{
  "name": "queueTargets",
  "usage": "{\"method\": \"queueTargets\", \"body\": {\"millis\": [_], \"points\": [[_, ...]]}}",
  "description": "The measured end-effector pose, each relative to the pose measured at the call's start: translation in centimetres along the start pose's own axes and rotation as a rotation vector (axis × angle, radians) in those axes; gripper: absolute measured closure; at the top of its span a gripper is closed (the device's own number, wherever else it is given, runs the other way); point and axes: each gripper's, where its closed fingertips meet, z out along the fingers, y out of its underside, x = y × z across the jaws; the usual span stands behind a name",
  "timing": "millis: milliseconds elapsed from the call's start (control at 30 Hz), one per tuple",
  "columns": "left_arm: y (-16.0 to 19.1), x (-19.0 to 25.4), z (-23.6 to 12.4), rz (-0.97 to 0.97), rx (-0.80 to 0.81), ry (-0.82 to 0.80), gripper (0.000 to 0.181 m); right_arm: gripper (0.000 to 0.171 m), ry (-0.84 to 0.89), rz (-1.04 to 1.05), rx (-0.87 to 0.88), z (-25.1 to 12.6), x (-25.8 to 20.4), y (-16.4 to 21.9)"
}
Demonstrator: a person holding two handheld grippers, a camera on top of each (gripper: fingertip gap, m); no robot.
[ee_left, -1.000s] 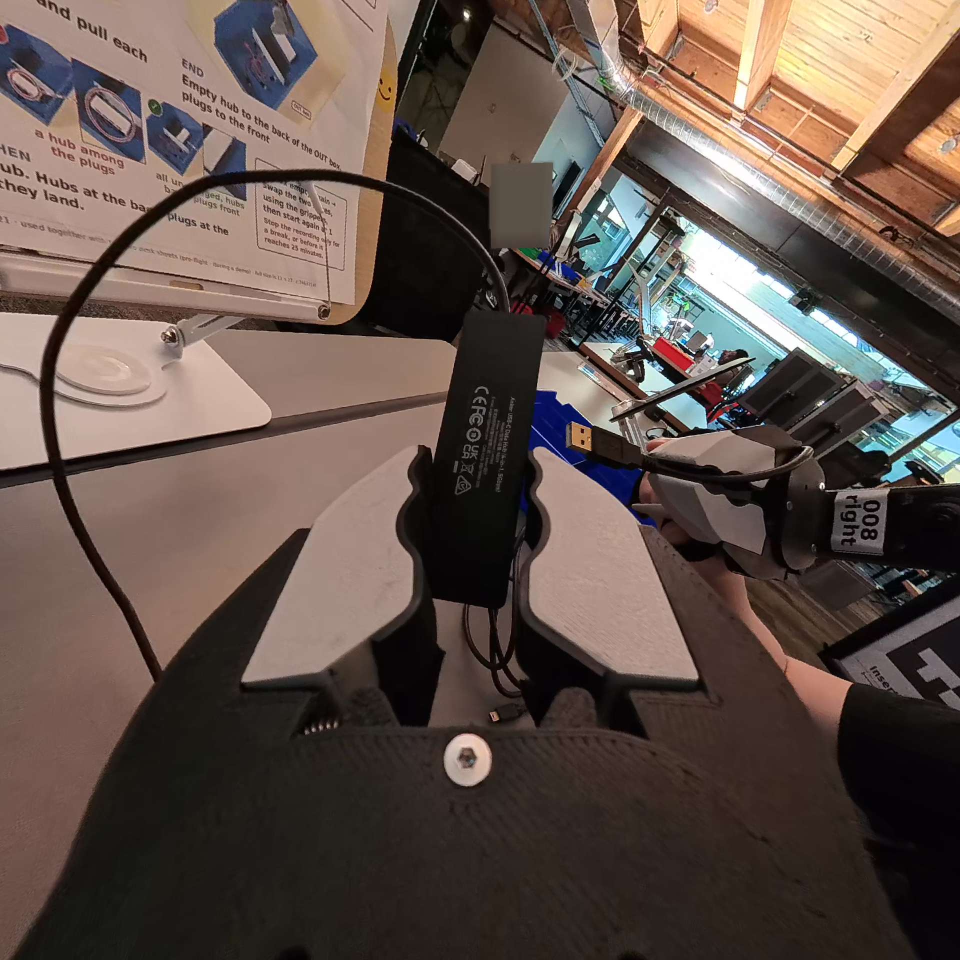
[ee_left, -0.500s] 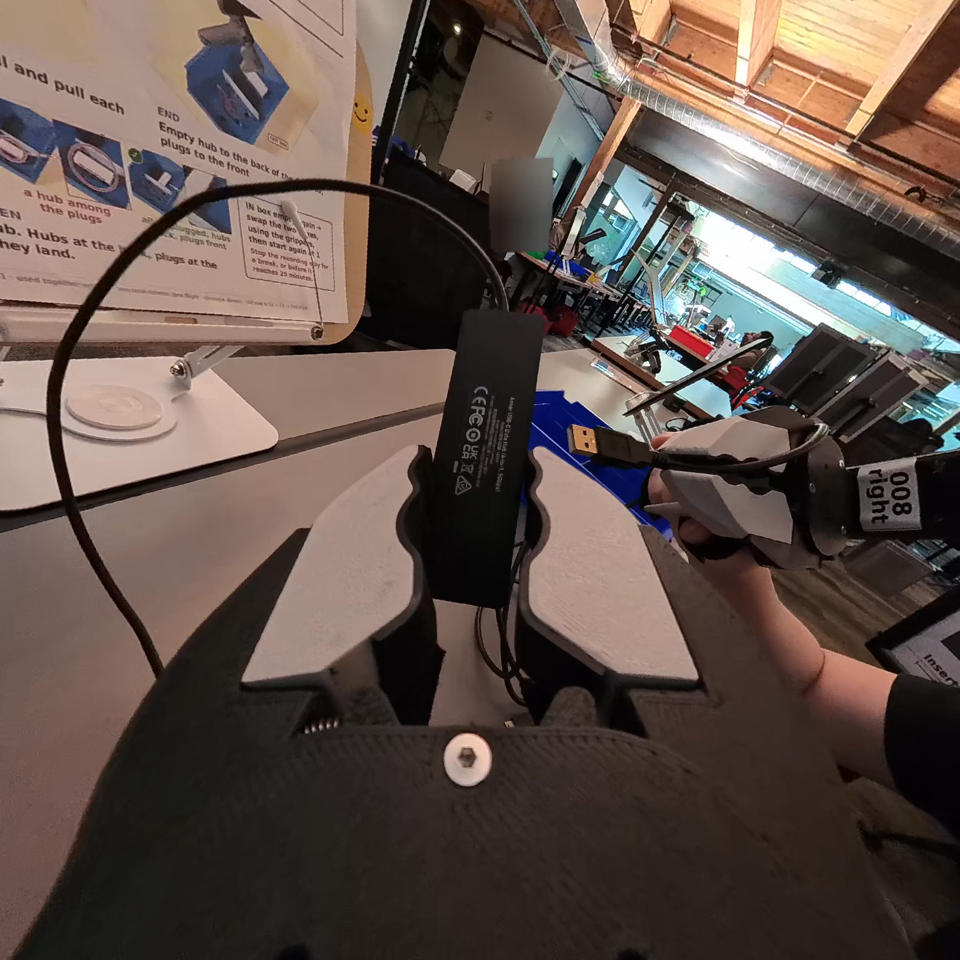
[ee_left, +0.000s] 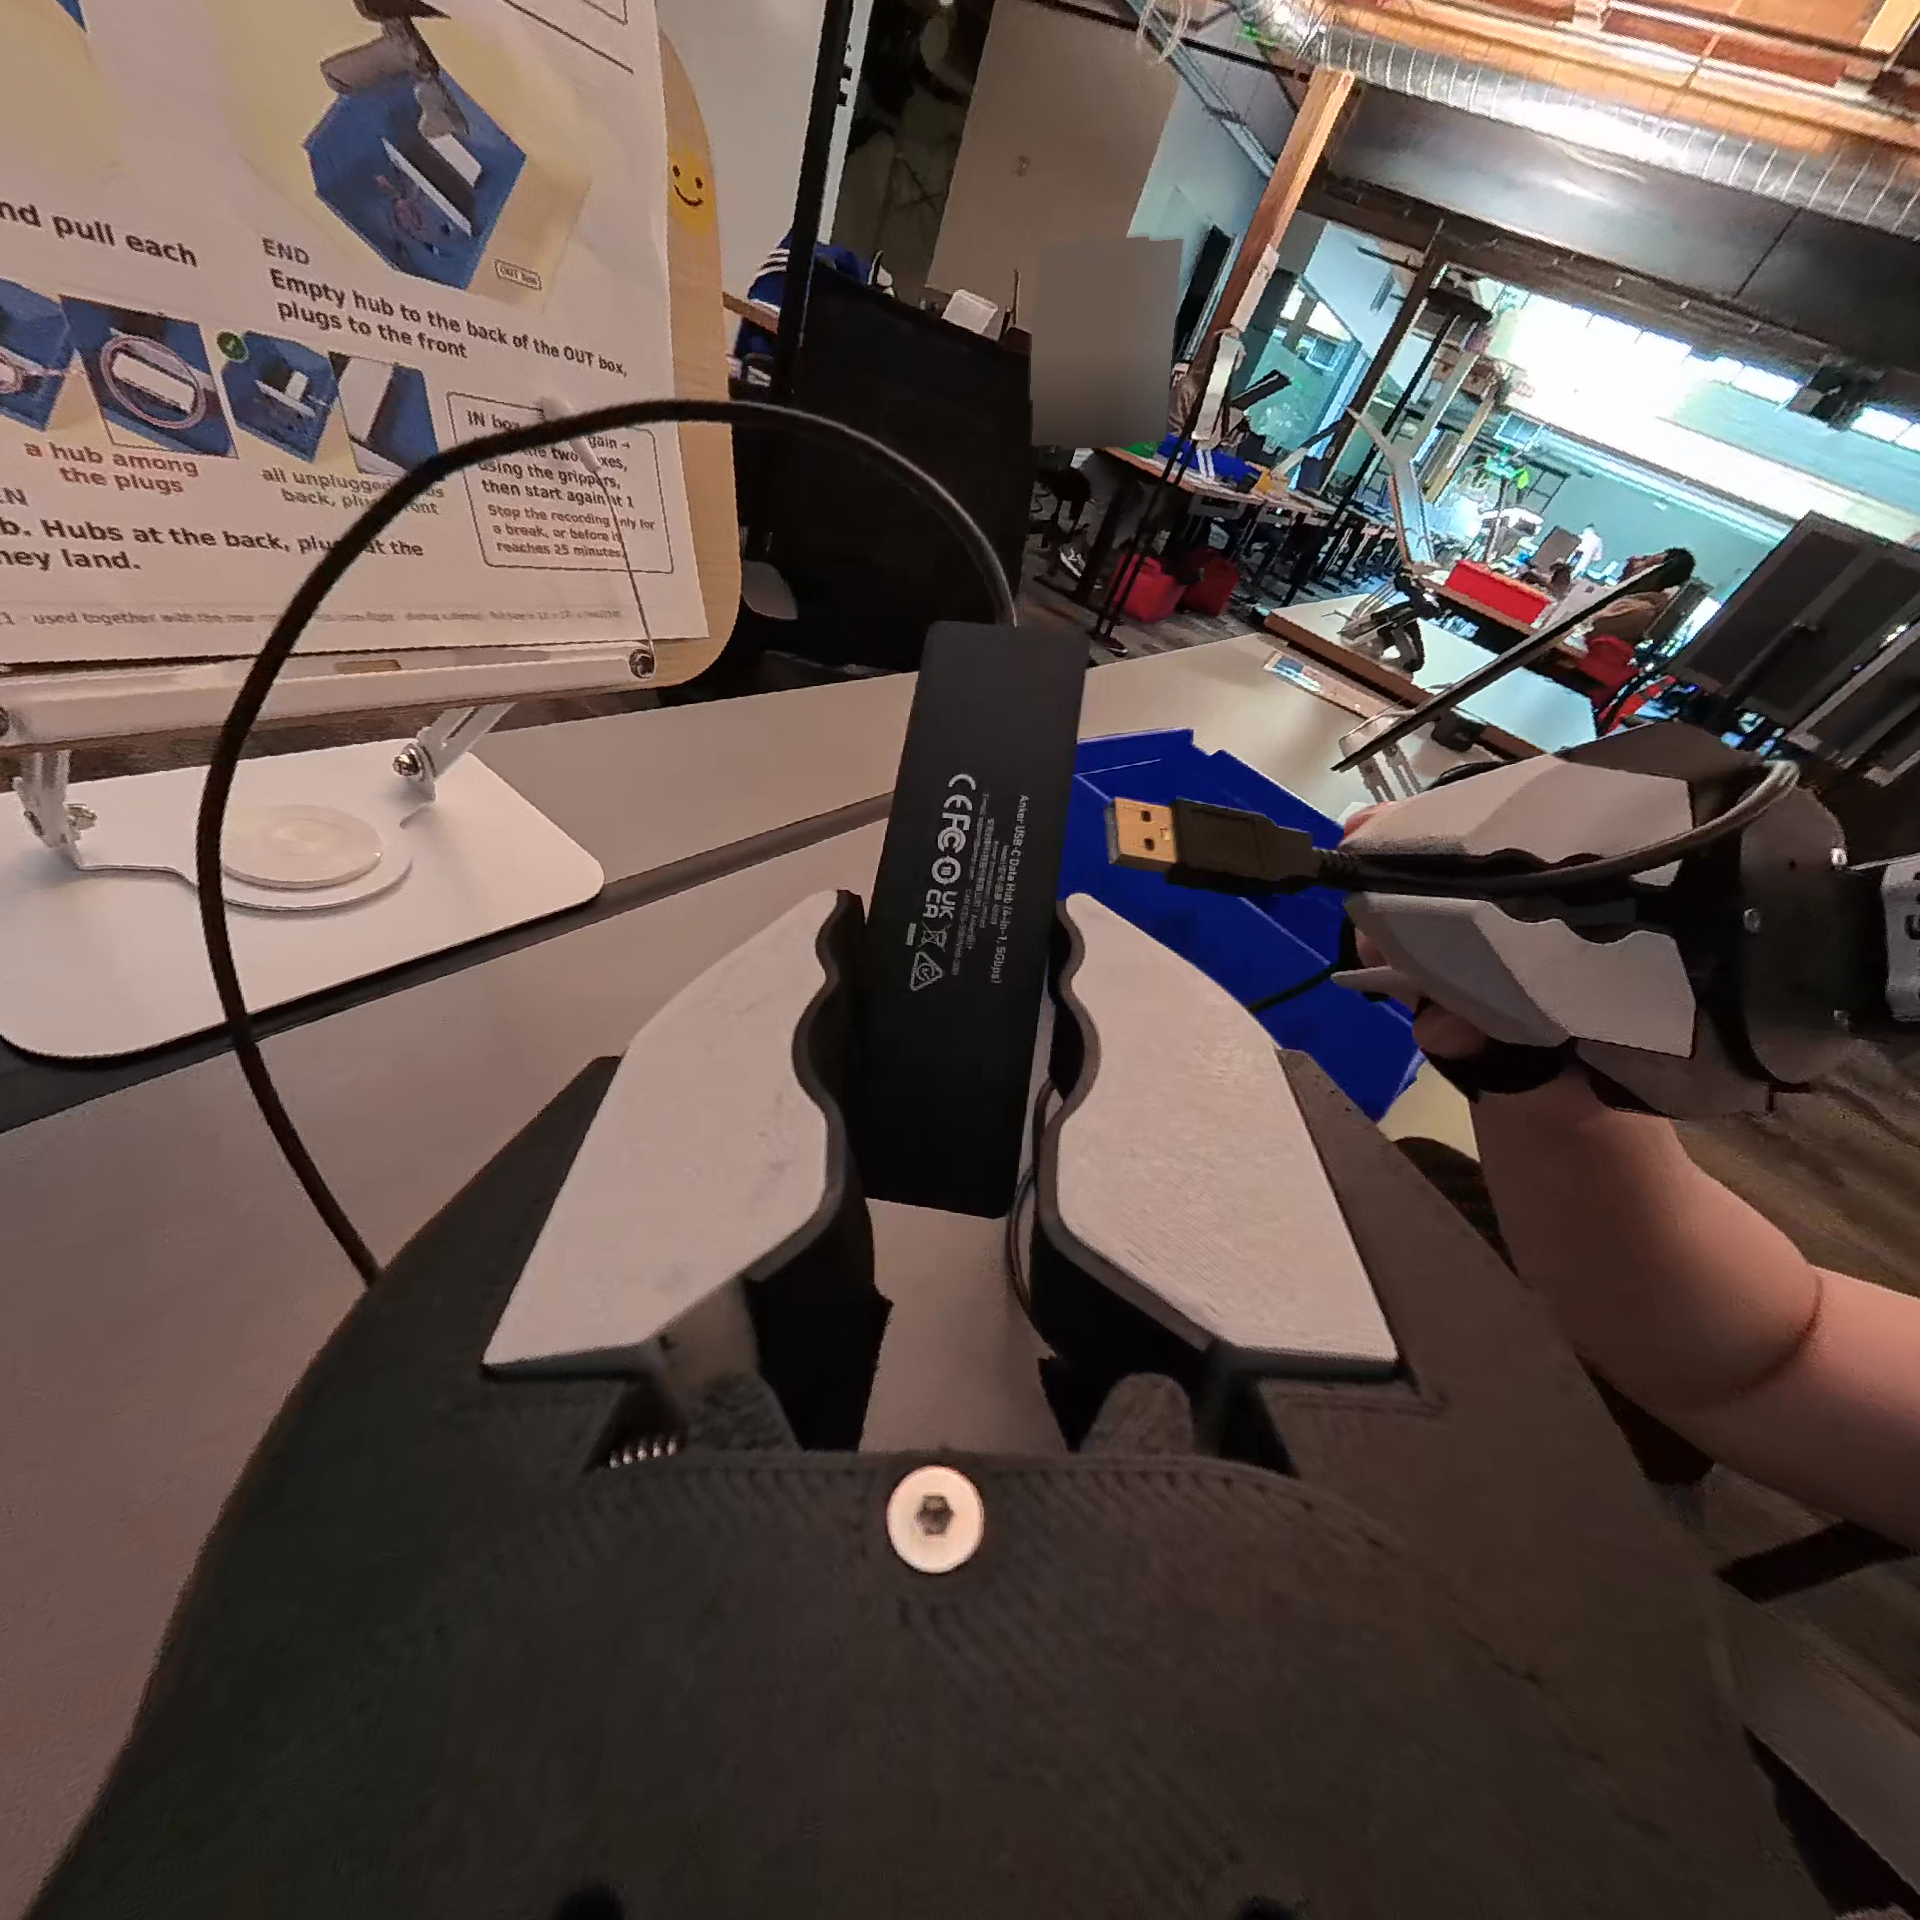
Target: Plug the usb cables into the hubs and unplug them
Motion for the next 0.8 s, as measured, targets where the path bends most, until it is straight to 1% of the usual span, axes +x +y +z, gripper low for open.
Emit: {"method": "queueTargets", "body": {"millis": [433,700,800], "points": [[0.36,0.35,0.35,0.069,-0.023,-0.052,0.148,0.167,0.006,-0.007,-0.024,0.3,-0.08,0.59],[0.11,0.39,0.3,0.141,-0.011,-0.119,0.148,0.167,0.031,-0.007,-0.043,0.38,0.06,0.66],[-0.06,0.36,0.2,0.19,-0.006,-0.171,0.148,0.167,0.038,-0.001,-0.048,0.49,-0.07,0.62]]}}
